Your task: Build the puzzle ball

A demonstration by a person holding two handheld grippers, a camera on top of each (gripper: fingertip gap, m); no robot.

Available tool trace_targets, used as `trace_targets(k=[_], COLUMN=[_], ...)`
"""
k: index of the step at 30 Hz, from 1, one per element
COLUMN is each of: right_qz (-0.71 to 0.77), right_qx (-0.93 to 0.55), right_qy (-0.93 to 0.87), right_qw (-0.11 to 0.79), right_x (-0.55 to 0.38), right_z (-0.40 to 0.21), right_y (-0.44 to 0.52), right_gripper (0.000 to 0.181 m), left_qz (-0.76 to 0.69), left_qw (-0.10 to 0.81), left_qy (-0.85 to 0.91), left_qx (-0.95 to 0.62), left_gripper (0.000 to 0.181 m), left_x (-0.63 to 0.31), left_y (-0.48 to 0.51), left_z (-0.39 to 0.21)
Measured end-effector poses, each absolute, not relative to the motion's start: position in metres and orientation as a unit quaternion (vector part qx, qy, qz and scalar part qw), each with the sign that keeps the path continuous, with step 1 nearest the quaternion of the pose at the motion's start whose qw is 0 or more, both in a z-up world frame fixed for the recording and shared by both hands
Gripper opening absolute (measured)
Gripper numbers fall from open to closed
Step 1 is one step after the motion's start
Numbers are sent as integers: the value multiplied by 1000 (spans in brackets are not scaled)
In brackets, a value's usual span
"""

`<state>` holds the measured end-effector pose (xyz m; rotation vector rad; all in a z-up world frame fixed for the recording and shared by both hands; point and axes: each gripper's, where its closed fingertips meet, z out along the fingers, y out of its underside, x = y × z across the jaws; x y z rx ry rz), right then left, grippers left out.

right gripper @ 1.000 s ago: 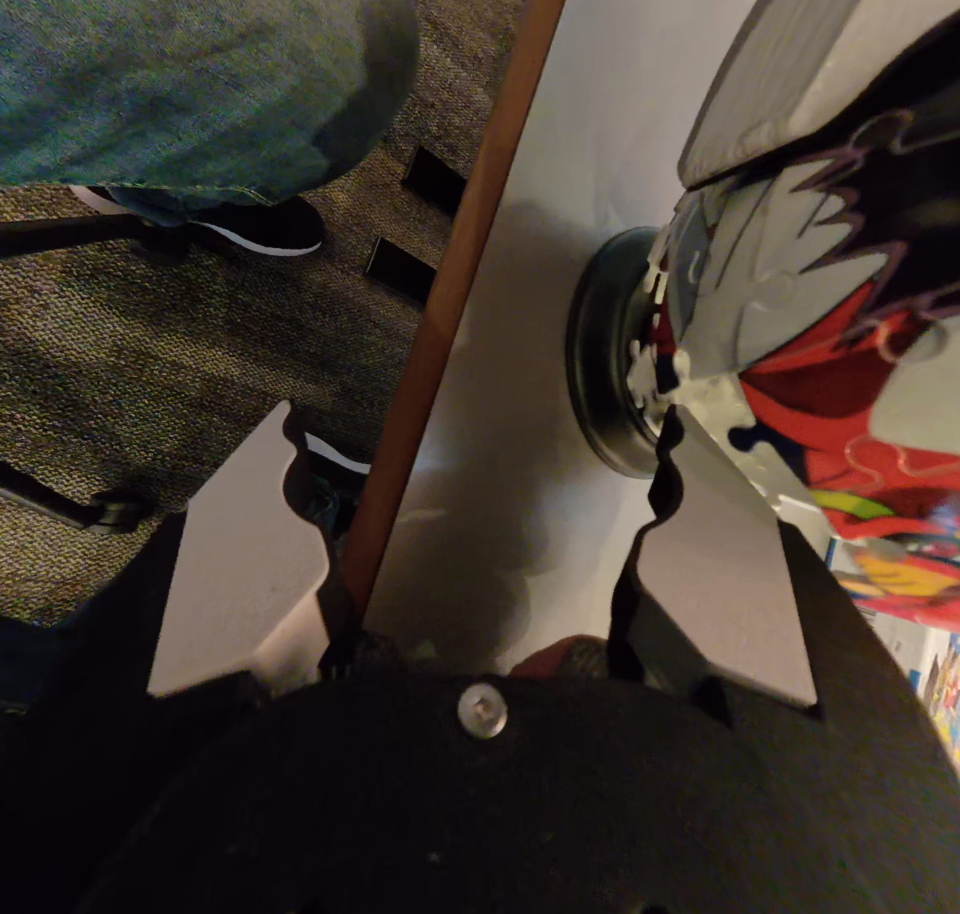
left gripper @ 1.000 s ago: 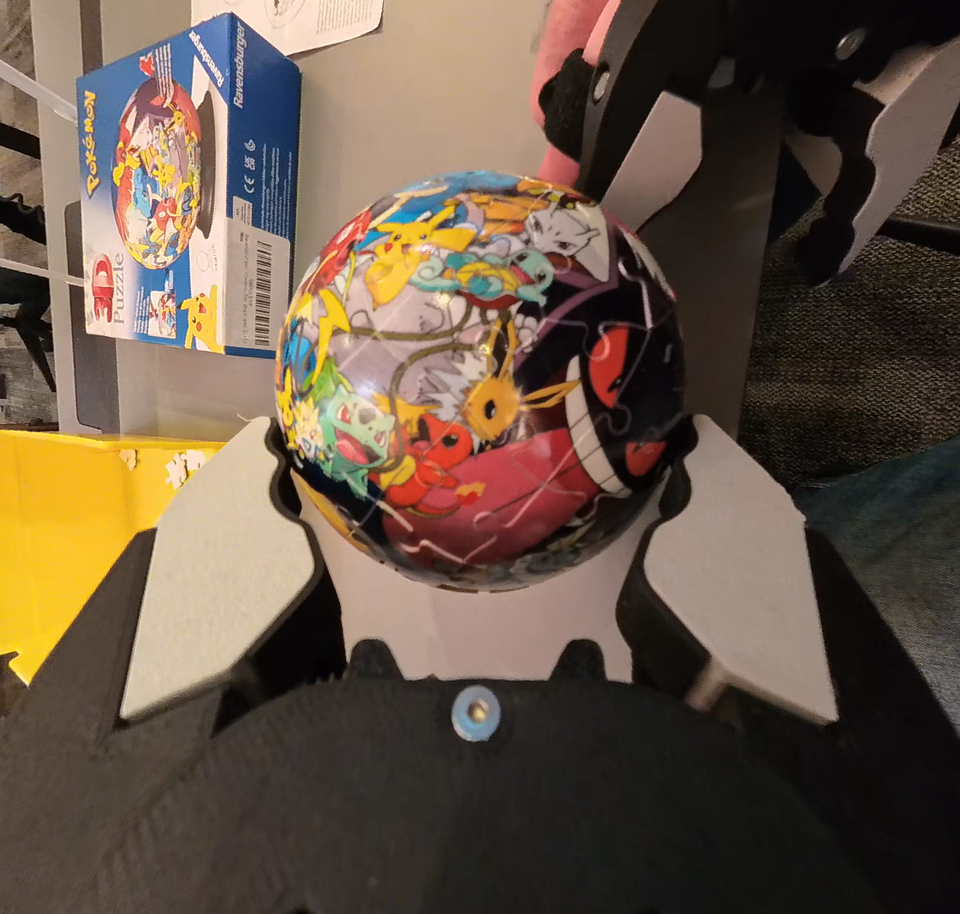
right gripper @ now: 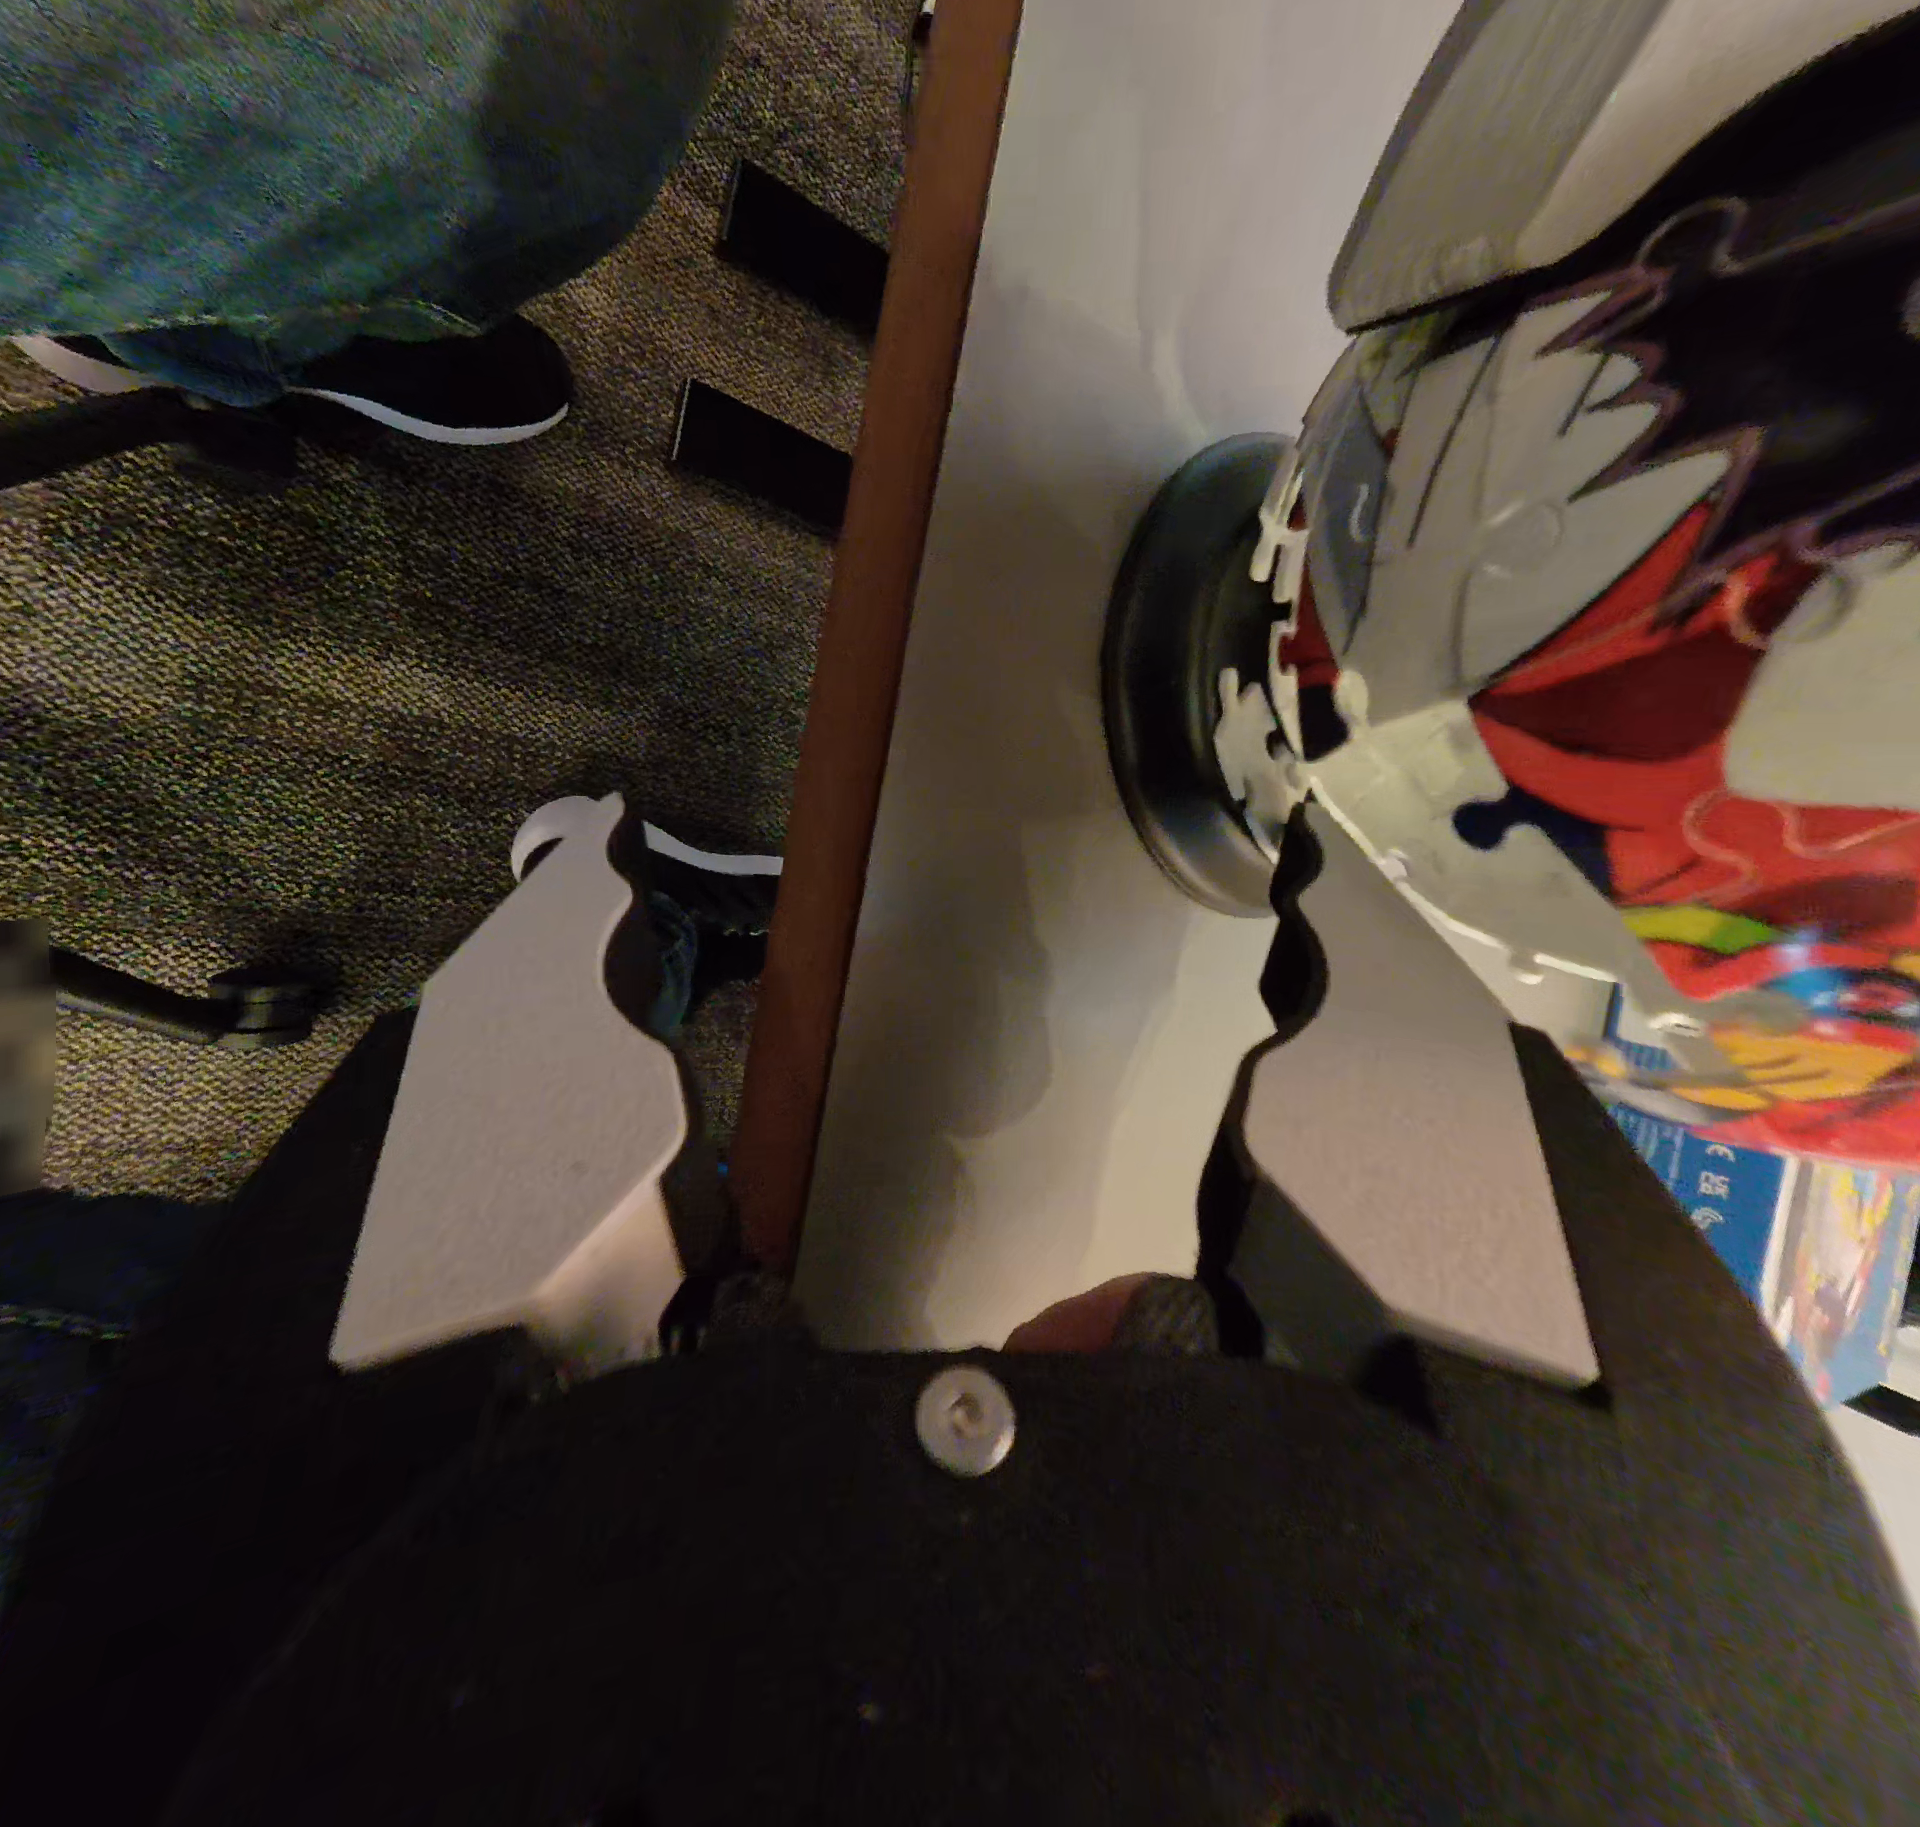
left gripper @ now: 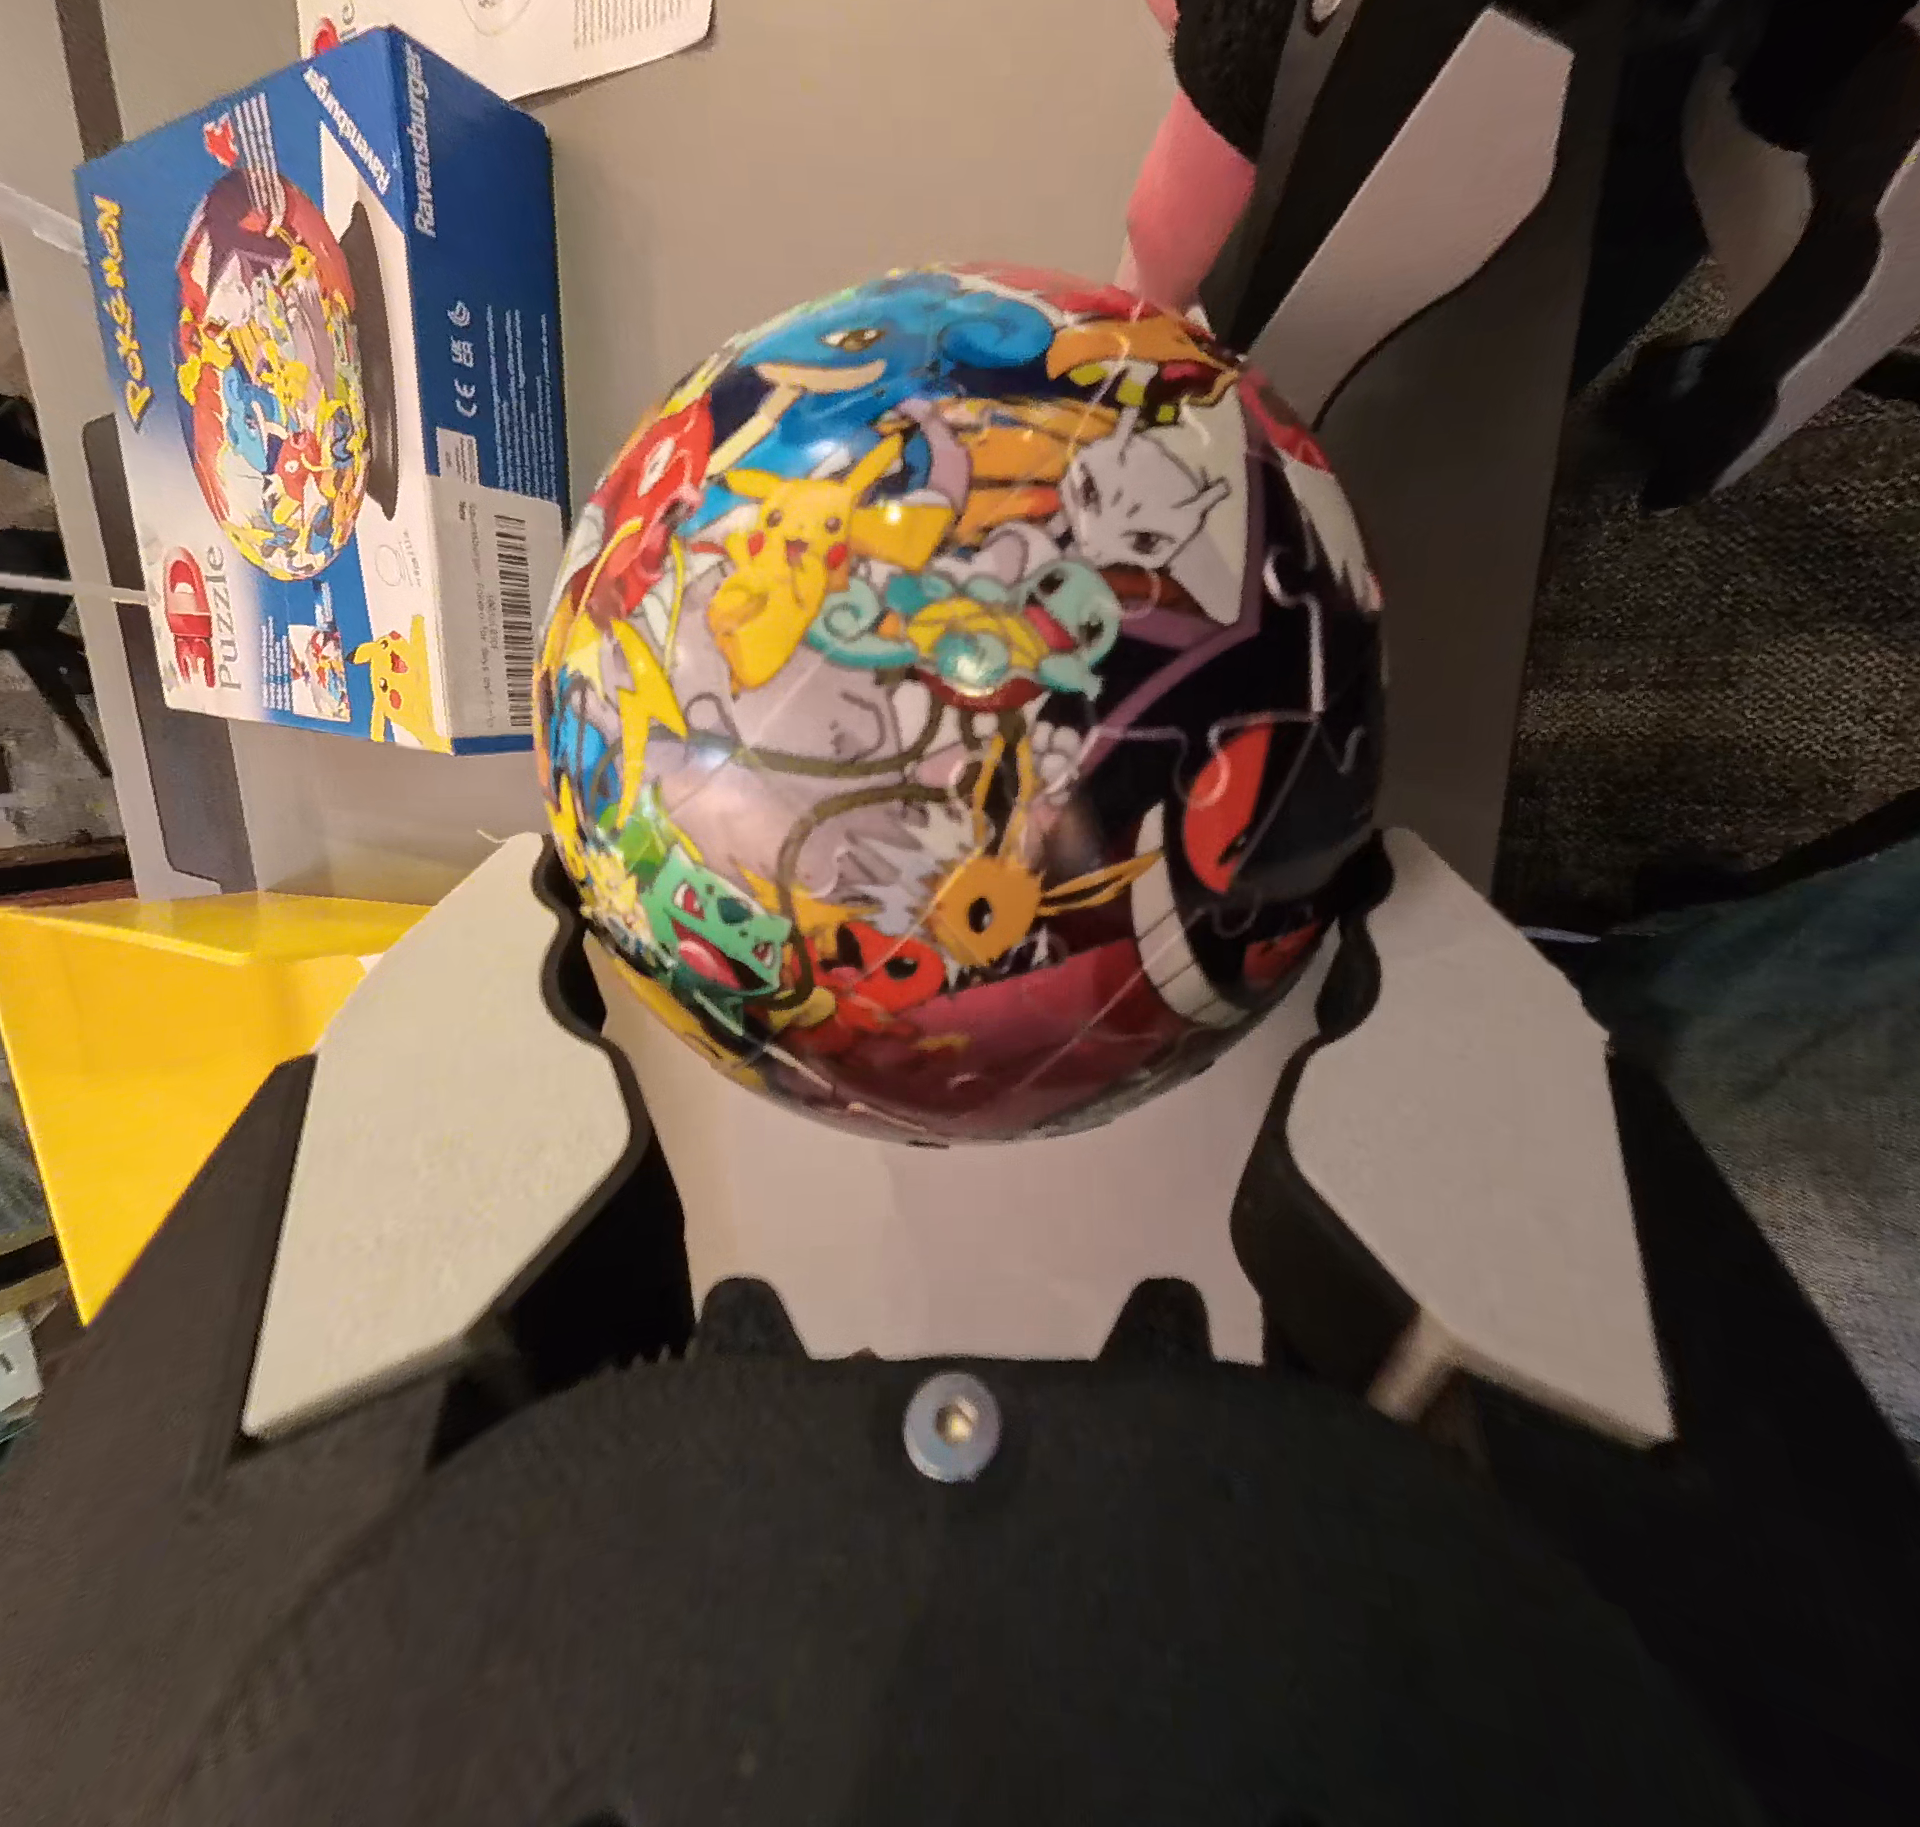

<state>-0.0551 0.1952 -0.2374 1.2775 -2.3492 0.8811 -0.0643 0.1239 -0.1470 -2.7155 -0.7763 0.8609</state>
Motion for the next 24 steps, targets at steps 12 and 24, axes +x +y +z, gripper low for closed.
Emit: trace_targets(k=[12,24], right_qz=[310,301], right_qx=[427,401], right_qy=[-830,-838], right_qw=[181,216], right_x=[-61,-69], right_z=[-238,-236], right_y=[198,199], right_gripper=[118,112], left_qz=[277,269], left_qw=[70,52], left_qy=[-261,-264], left_qx=[-922,-925], left_gripper=[134,134], left_x=[-71,-76], left_y=[129,133], left_z=[-148,-148])
